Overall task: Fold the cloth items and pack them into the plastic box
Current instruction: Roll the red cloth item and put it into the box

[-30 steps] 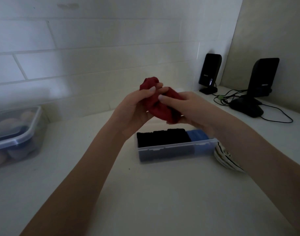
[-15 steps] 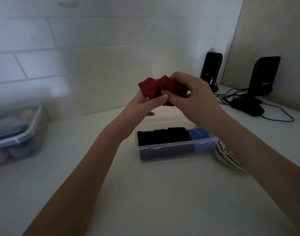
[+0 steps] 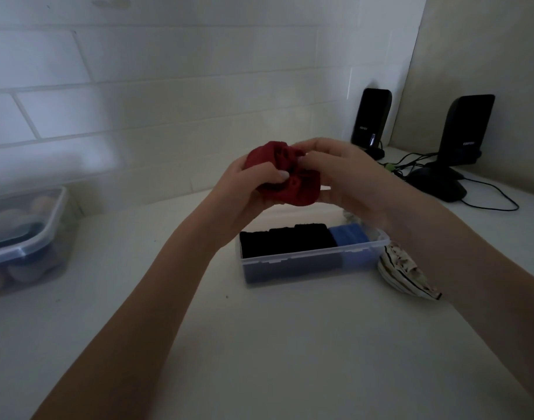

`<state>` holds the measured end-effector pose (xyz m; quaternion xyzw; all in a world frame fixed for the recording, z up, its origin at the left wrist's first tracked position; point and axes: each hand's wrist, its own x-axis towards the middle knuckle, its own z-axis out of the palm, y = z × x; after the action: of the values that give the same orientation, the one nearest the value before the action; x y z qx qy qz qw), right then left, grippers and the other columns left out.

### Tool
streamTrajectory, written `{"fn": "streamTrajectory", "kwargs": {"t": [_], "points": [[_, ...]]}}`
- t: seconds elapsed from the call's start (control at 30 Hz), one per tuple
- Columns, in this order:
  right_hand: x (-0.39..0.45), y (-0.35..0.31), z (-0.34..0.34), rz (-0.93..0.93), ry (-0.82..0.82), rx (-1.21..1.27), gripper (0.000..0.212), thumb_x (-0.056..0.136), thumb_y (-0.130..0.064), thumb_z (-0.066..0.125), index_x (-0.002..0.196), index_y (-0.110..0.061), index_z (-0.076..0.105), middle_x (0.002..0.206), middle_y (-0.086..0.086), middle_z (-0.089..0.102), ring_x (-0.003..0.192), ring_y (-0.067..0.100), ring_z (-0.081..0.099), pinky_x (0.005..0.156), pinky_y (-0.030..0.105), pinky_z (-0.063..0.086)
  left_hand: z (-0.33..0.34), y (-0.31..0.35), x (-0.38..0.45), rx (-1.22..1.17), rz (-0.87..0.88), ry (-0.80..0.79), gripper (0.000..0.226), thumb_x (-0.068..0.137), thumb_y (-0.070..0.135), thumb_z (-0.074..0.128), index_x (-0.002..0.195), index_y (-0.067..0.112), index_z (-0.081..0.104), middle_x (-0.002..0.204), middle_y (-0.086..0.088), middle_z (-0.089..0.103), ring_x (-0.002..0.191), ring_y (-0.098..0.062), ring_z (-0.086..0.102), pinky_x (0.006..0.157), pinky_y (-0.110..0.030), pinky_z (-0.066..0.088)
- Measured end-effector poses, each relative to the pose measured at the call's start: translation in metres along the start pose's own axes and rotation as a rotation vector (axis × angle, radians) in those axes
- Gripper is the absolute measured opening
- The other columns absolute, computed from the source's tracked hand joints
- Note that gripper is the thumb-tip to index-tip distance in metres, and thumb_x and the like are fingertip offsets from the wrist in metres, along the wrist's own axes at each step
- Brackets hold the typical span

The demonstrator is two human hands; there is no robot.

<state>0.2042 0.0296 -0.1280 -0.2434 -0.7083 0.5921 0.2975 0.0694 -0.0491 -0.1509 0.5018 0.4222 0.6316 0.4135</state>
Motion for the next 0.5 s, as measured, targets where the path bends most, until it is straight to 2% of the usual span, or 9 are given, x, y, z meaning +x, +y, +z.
{"fn": "streamTrajectory", "kwargs": {"t": [0.07, 0.17, 0.23, 0.27, 0.33, 0.43, 0.5], "points": [[-0.001, -0.002, 0.001, -0.038, -0.028, 0.037, 0.015, 0.091, -0.009, 0.052, 0.101, -0.012, 0.063, 0.089, 0.007, 0.065, 0.078, 0.014, 0.065, 0.074, 0.029, 0.059, -0.001, 0.001, 0.000, 0.006, -0.010, 0.018, 0.032, 0.072, 0.002, 0.049, 0.102, 0.005, 0.061, 0.099, -0.017, 0.059, 0.092, -0.024, 0.059, 0.087, -0.040, 0.051], [-0.001, 0.000, 0.001, -0.069, -0.015, 0.061, 0.017, 0.088, -0.005, 0.058, 0.103, -0.010, 0.061, 0.095, 0.015, 0.066, 0.083, 0.020, 0.067, 0.078, 0.034, 0.059, -0.003, -0.001, 0.002, 0.085, -0.070, 0.091, 0.036, 0.076, 0.000, 0.050, 0.111, 0.001, 0.058, 0.107, -0.024, 0.060, 0.095, -0.029, 0.061, 0.092, -0.045, 0.051], [-0.001, 0.002, 0.000, -0.063, -0.022, 0.069, 0.022, 0.085, 0.001, 0.060, 0.105, -0.009, 0.060, 0.096, 0.021, 0.066, 0.085, 0.027, 0.067, 0.079, 0.039, 0.059, -0.005, -0.003, 0.002, 0.173, -0.109, 0.122, 0.038, 0.077, 0.003, 0.054, 0.115, 0.000, 0.057, 0.104, -0.026, 0.063, 0.090, -0.027, 0.064, 0.083, -0.041, 0.055], [-0.001, 0.002, -0.001, -0.055, -0.026, 0.058, 0.024, 0.084, 0.002, 0.060, 0.105, -0.009, 0.060, 0.096, 0.022, 0.066, 0.085, 0.028, 0.067, 0.079, 0.040, 0.059, -0.007, -0.003, 0.002, 0.203, -0.118, 0.132, 0.033, 0.079, 0.002, 0.056, 0.113, 0.001, 0.057, 0.096, -0.023, 0.065, 0.081, -0.023, 0.066, 0.073, -0.033, 0.059], [0.000, 0.004, -0.003, -0.028, -0.029, 0.025, 0.022, 0.084, 0.003, 0.061, 0.100, -0.011, 0.059, 0.093, 0.021, 0.065, 0.083, 0.029, 0.068, 0.077, 0.039, 0.059, -0.012, 0.000, 0.001, 0.244, -0.146, 0.140, 0.021, 0.084, -0.002, 0.057, 0.104, 0.006, 0.057, 0.081, -0.012, 0.066, 0.062, -0.014, 0.066, 0.057, -0.021, 0.055], [0.000, 0.008, -0.004, 0.036, -0.058, -0.109, 0.015, 0.084, -0.002, 0.063, 0.089, -0.015, 0.058, 0.090, 0.021, 0.065, 0.082, 0.030, 0.068, 0.080, 0.042, 0.058, -0.026, 0.009, -0.003, 0.383, -0.163, 0.083, 0.027, 0.080, 0.005, 0.067, 0.103, 0.013, 0.055, 0.074, -0.006, 0.072, 0.061, -0.015, 0.067, 0.057, -0.021, 0.054], [0.001, 0.013, -0.005, 0.040, -0.080, -0.270, 0.013, 0.083, -0.005, 0.065, 0.091, -0.013, 0.057, 0.084, 0.019, 0.067, 0.076, 0.028, 0.069, 0.075, 0.039, 0.060, -0.034, 0.013, -0.006, 0.540, -0.173, 0.024, 0.037, 0.075, 0.012, 0.072, 0.107, 0.017, 0.053, 0.068, -0.003, 0.073, 0.059, -0.015, 0.065, 0.057, -0.022, 0.052]]}}
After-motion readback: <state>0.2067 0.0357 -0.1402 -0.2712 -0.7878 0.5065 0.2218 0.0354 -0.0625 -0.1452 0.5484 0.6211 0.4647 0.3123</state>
